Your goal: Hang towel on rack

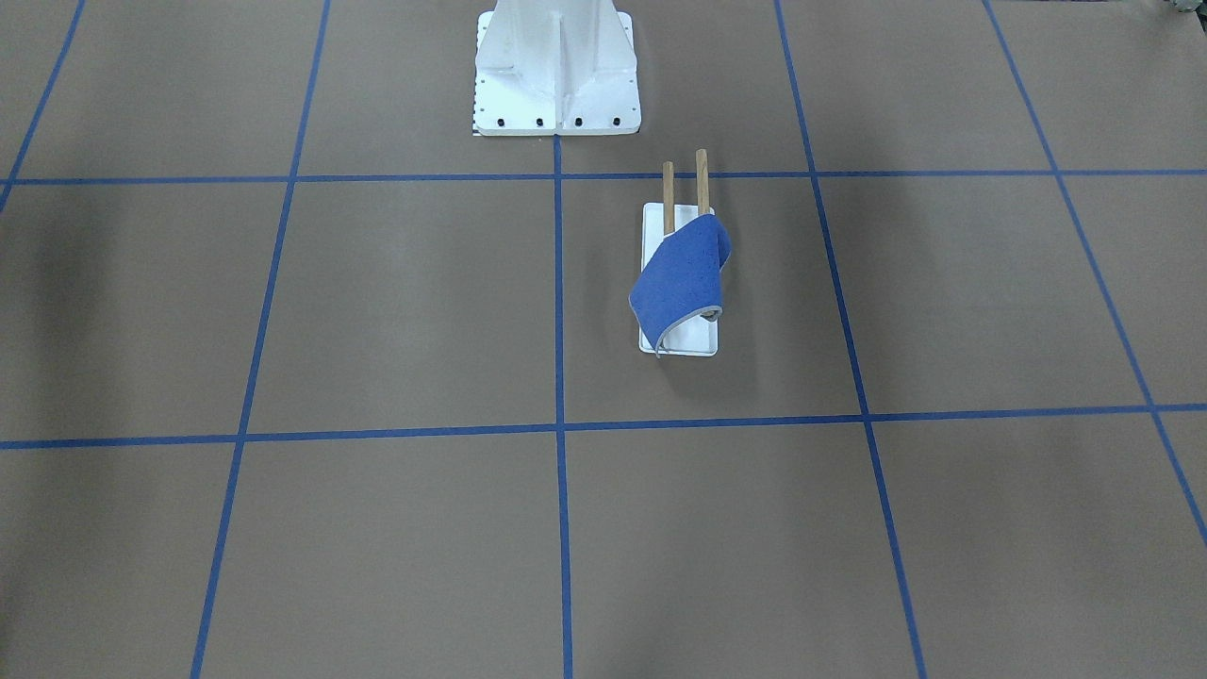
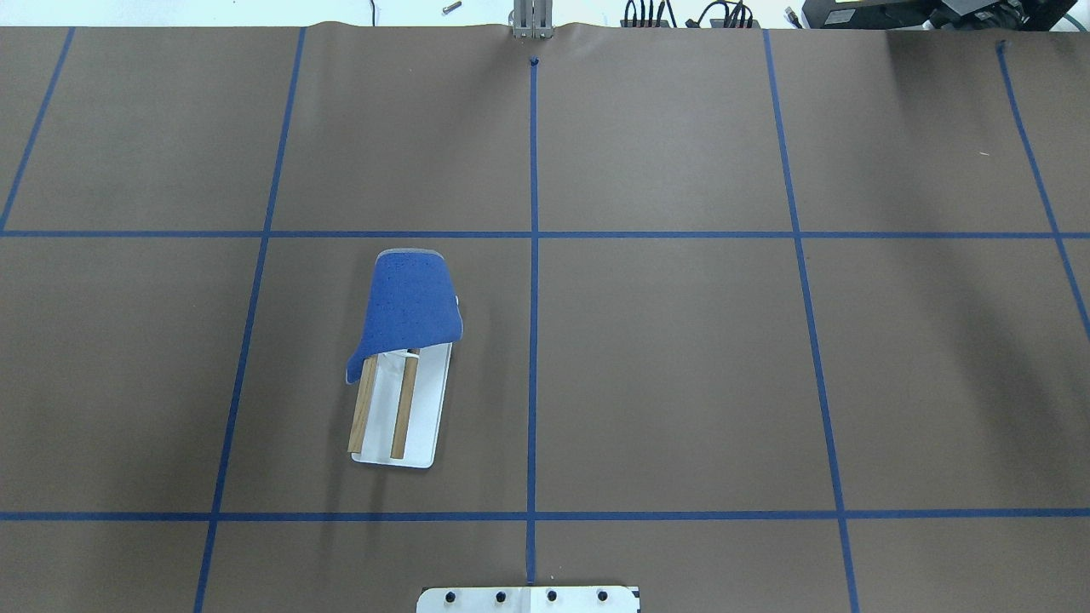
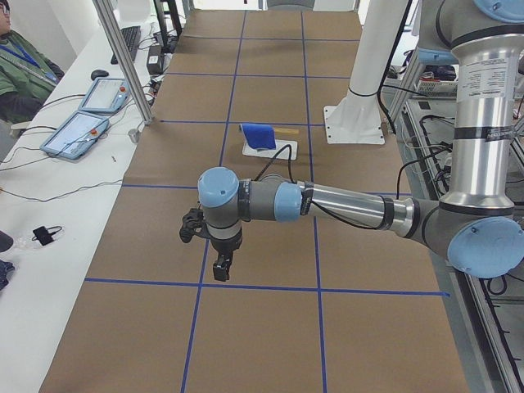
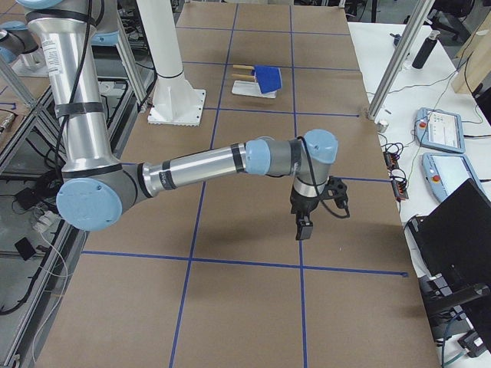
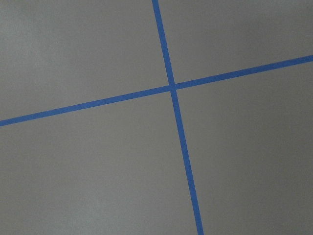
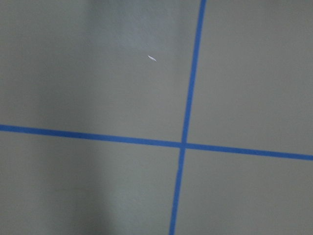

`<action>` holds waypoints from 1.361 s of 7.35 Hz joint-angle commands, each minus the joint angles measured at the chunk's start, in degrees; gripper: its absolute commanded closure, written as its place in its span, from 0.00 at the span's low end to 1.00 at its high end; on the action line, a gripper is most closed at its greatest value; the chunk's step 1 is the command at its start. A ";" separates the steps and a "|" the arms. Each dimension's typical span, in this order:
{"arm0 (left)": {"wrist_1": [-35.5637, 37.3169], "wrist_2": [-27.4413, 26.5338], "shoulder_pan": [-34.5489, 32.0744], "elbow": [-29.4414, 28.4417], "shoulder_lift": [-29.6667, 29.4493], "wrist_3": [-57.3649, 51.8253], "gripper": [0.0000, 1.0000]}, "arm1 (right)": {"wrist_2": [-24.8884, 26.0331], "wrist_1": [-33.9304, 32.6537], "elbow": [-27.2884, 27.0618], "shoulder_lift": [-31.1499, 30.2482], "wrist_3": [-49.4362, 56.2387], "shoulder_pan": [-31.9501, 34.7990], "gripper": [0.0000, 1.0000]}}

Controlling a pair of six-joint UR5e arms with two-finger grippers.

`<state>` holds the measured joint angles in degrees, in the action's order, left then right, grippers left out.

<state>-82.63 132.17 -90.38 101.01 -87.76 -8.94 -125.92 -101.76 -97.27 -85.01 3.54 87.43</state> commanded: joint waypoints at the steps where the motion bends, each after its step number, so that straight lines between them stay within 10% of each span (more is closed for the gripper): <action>1: -0.60 0.98 -0.50 -0.20 0.84 0.59 0.02 | -0.29 9.96 0.15 -6.48 1.03 1.16 0.00; 10: -1.13 0.98 -0.68 1.73 1.01 0.24 0.02 | -2.57 0.69 -4.68 -5.87 1.03 1.52 0.00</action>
<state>-83.74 133.17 -91.05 102.71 -86.77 -8.74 -128.50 -101.07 -102.05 -90.82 4.61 89.02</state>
